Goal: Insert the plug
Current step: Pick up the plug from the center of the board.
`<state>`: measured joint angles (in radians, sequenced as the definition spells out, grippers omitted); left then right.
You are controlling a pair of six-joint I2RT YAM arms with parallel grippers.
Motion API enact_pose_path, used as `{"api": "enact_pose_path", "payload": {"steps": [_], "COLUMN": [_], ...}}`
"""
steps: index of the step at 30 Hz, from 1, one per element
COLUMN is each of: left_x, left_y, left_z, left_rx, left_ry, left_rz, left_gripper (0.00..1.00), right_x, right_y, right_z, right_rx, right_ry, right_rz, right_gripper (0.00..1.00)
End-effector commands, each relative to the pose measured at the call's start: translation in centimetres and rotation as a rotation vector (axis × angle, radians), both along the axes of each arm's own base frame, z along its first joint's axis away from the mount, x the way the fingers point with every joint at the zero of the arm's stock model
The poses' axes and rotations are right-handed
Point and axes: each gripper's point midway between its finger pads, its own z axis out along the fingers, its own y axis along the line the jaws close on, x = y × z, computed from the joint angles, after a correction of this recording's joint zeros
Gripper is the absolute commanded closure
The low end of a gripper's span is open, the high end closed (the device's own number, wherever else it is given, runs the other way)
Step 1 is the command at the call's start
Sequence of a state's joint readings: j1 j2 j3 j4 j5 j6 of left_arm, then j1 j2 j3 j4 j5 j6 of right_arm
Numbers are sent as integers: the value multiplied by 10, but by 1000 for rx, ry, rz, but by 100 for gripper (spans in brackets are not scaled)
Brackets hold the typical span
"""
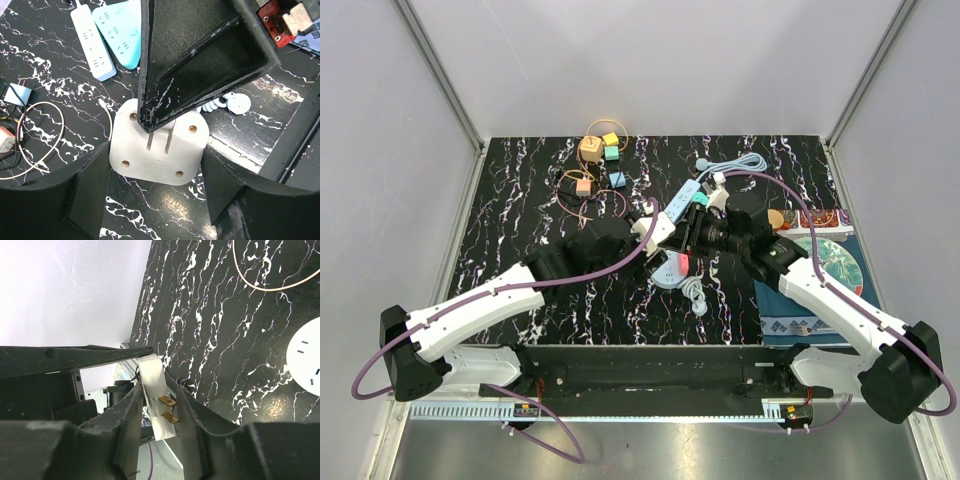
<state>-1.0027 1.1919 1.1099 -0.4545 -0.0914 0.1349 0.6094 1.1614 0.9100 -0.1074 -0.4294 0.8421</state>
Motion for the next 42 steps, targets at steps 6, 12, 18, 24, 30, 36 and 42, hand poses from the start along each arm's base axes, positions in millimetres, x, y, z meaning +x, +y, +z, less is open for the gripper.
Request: {"api": "enact_pose_path", "payload": {"steps": [6, 12, 18, 24, 30, 36, 42], "left_x": [7, 10, 22, 29, 30, 35, 24], "left_y": [-7, -5, 10, 38, 55, 47, 18], "left_z": [35, 36, 49, 82, 95, 95, 89], "left_rx": [-86, -100, -240, -602, -863, -1038, -1109], "left_ry": [-81, -74, -62, -17, 39, 197, 423], "left_rz": [5, 46, 156, 242, 309, 262, 112], "left_gripper": [54, 51, 20, 2, 1, 1, 2], "right_x": [2, 1, 4, 8, 8, 5, 1], "right_y": [7, 5, -3, -15, -19, -21, -21], "right_z": [9, 9, 19, 28, 37, 43, 51], "right_rx": [50, 52, 99, 177, 259, 333, 379], "right_ry": [-27, -35, -61, -76, -106, -136, -170], "right_rz": [35, 30, -13, -78, -104, -105, -87], "right_gripper": [77, 98, 100, 100, 100, 100, 100]}}
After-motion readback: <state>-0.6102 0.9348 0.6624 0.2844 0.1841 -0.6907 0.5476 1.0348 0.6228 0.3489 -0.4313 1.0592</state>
